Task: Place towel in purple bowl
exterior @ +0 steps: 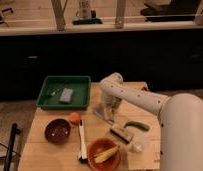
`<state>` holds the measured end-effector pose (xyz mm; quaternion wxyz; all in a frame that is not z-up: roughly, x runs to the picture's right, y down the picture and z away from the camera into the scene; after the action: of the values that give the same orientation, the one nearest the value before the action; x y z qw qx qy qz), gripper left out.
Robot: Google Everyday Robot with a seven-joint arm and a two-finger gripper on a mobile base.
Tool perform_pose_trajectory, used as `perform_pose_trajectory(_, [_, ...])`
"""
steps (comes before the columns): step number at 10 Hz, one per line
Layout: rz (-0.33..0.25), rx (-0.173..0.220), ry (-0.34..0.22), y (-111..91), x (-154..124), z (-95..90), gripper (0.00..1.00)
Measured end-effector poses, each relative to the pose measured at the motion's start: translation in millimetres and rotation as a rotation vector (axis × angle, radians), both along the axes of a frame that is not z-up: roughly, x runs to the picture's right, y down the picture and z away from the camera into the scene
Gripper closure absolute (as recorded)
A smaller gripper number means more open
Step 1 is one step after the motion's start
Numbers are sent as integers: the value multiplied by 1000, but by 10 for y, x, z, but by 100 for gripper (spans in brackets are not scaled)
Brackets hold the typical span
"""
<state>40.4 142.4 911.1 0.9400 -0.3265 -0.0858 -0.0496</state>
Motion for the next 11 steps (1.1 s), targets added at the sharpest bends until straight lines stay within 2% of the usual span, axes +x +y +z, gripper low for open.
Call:
perform_pose_trajectory(1, [-1,-3,-3,33,0,-7,22])
perform_pose_trajectory(3, [4,-9,-4,111,44,-24,39])
perform_pose_trajectory(6, [5,-17,-12,162,55,-56,73])
perform_pose_trajectory(8, [3,-17,-13,138,52,-87,92])
perform_pose_trajectory(9, [-3,-24,-11,152,58,-103,98])
perform_pose_trajectory(11, [-6,-20,-12,143,59,-117,100])
